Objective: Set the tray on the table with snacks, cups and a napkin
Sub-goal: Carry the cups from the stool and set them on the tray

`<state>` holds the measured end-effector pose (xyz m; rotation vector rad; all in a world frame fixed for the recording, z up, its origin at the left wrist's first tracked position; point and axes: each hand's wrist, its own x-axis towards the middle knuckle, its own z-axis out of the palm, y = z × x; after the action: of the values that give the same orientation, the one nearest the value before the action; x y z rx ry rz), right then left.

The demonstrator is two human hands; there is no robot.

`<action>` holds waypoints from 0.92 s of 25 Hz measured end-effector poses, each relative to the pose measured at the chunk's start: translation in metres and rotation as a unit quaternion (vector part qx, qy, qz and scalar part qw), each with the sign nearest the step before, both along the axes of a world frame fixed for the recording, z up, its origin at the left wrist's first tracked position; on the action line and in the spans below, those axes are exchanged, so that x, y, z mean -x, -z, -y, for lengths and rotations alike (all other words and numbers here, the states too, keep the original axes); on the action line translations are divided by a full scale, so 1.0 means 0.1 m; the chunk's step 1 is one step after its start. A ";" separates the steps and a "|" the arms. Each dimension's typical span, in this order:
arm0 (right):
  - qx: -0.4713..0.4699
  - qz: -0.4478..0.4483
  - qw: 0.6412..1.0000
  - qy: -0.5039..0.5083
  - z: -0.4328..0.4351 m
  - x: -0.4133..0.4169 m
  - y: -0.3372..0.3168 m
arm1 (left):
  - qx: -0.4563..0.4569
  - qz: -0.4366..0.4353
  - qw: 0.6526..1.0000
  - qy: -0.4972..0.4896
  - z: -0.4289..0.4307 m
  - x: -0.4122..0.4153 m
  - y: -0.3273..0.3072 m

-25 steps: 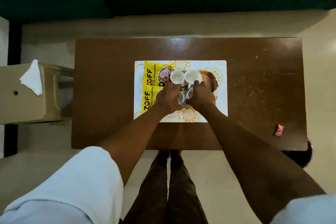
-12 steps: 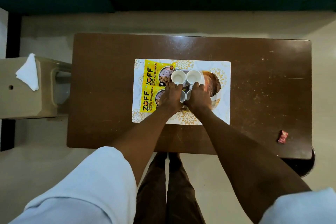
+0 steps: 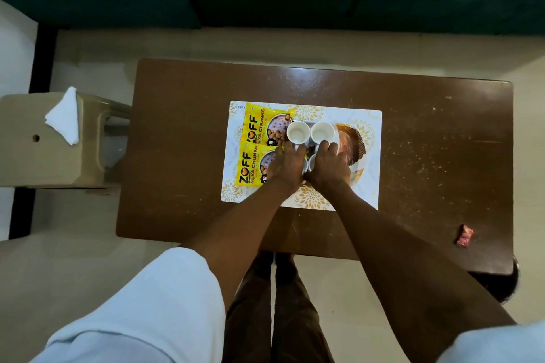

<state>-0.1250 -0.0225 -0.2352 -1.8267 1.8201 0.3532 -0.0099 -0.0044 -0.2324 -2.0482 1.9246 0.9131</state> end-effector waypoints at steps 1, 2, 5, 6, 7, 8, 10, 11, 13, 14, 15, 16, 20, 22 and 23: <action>0.002 -0.010 1.000 -0.009 0.00 -0.01 -0.08 | 0.000 0.002 1.000 -0.001 0.01 -0.02 -0.07; 0.009 -0.021 0.999 -0.023 0.02 -0.03 -0.17 | 0.003 0.001 1.000 -0.004 0.04 -0.05 -0.16; 0.048 -0.060 0.995 -0.066 0.16 -0.08 -0.52 | 0.022 -0.009 0.999 -0.027 0.15 -0.19 -0.56; 0.059 -0.059 0.994 -0.070 0.25 -0.11 -0.70 | 0.037 -0.013 0.998 -0.045 0.19 -0.29 -0.74; 0.068 -0.044 0.994 -0.073 0.35 -0.17 -0.92 | 0.053 -0.017 0.996 -0.069 0.24 -0.42 -0.93; 0.081 -0.023 0.993 -0.081 0.48 -0.25 -1.17 | 0.064 -0.018 0.994 -0.090 0.31 -0.60 -1.14; 0.119 0.000 0.988 -0.098 0.77 -0.44 -1.67 | 0.066 -0.011 0.990 -0.124 0.44 -1.02 -1.61; 0.144 0.000 0.984 -0.104 0.91 -0.56 -1.91 | 0.071 -0.007 0.986 -0.152 0.47 -1.26 -1.83; 0.187 0.003 0.976 -0.113 1.16 -0.82 -2.33 | 0.120 0.025 0.972 -0.200 0.49 -1.74 -2.25; 0.206 0.013 0.970 -0.126 1.26 -1.03 -2.59 | 0.151 0.041 0.962 -0.222 0.47 -2.02 -2.49; 0.222 0.020 0.965 -0.141 1.36 -1.27 -2.86 | 0.175 0.051 0.954 -0.239 0.46 -2.30 -2.74; 0.234 0.024 0.959 -0.155 1.46 -1.55 -3.14 | 0.192 0.055 0.945 -0.258 0.46 -2.58 -2.98; 0.305 0.090 0.921 -0.226 1.68 -2.94 -4.08 | 0.278 0.061 0.901 -0.329 0.40 -3.77 -3.79; 0.343 0.142 0.888 -0.269 1.68 -3.71 -4.33 | 0.316 0.075 0.878 -0.352 0.34 -4.39 -4.02; 0.354 0.163 0.875 -0.287 1.63 -4.09 -4.38 | 0.324 0.082 0.867 -0.368 0.29 -4.72 -4.05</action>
<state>0.2839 -0.1853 0.2023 -2.7174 1.2030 -0.4766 0.4617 -0.0338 0.1727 -3.2376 1.4509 0.1240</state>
